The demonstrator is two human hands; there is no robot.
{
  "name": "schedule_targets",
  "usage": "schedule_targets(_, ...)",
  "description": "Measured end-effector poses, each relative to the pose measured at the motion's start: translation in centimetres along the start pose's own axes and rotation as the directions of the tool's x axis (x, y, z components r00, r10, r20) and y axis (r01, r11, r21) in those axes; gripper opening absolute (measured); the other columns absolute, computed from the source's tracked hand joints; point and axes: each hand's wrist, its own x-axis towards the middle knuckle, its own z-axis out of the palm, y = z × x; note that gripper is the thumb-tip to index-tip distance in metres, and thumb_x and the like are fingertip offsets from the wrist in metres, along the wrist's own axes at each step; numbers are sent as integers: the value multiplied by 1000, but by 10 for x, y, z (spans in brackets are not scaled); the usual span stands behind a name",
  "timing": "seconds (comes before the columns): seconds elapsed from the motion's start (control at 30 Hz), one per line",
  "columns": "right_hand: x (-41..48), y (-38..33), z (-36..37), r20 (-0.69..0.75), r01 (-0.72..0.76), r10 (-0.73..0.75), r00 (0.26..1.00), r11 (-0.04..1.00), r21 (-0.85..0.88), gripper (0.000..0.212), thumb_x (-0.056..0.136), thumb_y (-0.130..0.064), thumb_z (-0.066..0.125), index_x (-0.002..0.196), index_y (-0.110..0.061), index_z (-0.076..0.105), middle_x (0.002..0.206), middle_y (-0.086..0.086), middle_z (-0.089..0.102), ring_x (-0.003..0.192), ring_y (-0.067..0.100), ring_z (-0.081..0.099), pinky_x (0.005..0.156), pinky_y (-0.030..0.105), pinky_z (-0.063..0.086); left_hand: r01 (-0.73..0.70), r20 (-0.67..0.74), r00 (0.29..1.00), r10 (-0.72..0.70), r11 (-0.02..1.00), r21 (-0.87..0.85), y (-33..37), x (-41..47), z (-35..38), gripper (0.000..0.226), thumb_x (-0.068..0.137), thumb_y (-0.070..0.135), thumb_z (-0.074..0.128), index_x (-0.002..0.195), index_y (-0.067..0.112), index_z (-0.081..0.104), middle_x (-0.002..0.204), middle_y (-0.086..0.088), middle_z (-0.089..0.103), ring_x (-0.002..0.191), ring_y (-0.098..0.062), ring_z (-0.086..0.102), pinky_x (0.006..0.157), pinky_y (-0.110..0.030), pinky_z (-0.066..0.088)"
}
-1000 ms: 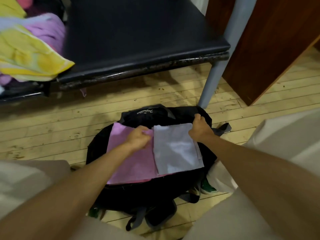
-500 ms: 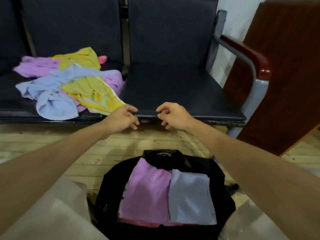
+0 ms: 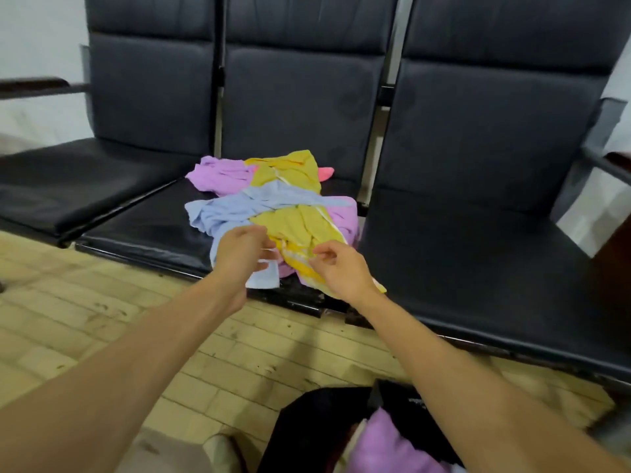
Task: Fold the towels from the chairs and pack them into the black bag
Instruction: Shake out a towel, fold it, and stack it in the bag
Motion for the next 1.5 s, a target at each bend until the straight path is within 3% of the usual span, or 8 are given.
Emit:
schedule_targets(0.23,17,2,34,-28,0,-5,1000,985,-170,27,86,-16,62,112,-11,68,115,7,67,108,23,60,97,36,46,134,-226,974,2,800,585,-39,29,-29,55,89,20,58,135,1,35,138,-18,28,117,-36,44,90,-38,43)
schedule_targets(0.47,14,-5,27,69,12,6,998,967,-256,37,88,-15,61,124,-10,61,128,8,60,121,26,52,102,38,43,298,-231,930,-285,954,22,-50,45,-29,63,86,11,67,136,-3,32,130,-20,48,118,-32,50,90,-38,44)
schedule_targets(0.7,12,-13,17,150,3,33,988,973,-231,38,90,-12,59,128,-9,57,127,4,59,117,21,54,91,23,41,217,-249,946,-210,976,1,-37,44,-22,32,97,8,46,126,-6,46,81,-5,47,76,-17,44,58,-26,37)
schedule_targets(0.9,15,-15,13,-97,61,-83,992,977,-204,28,90,-6,54,115,-13,66,120,6,58,114,23,52,86,22,36,-5,-112,994,-19,976,-218,-2,22,-11,21,101,13,39,106,11,59,100,-6,57,100,-23,53,91,-36,44)
schedule_targets(1.03,12,-36,12,54,-153,143,988,925,348,17,99,-15,48,106,-10,62,108,13,64,90,23,63,80,32,53,55,136,991,-11,944,-325,11,5,-15,34,102,18,37,128,8,55,119,-16,63,111,-31,61,99,-48,47)
schedule_targets(1.2,11,-52,5,485,-508,152,861,317,801,71,100,-56,31,142,0,42,99,16,61,80,27,65,72,37,54,49,591,805,56,986,-160,24,-26,-4,35,97,9,35,124,-1,56,106,-14,65,90,-22,62,78,-32,49)
schedule_targets(1.37,13,-53,-17,484,-508,169,859,405,760,42,100,-29,46,131,-2,54,130,16,60,117,29,58,104,40,44,42,683,728,-58,998,41,25,-39,-1,25,81,10,44,86,10,68,83,-8,52,71,-14,47,64,-27,36)
schedule_targets(1.5,18,-64,-38,254,-346,247,935,481,805,27,95,2,47,120,0,57,125,22,60,111,35,61,89,43,54,53,553,833,-19,997,-47,27,-37,3,40,85,0,28,102,4,65,89,-13,57,81,-23,54,79,-35,43)
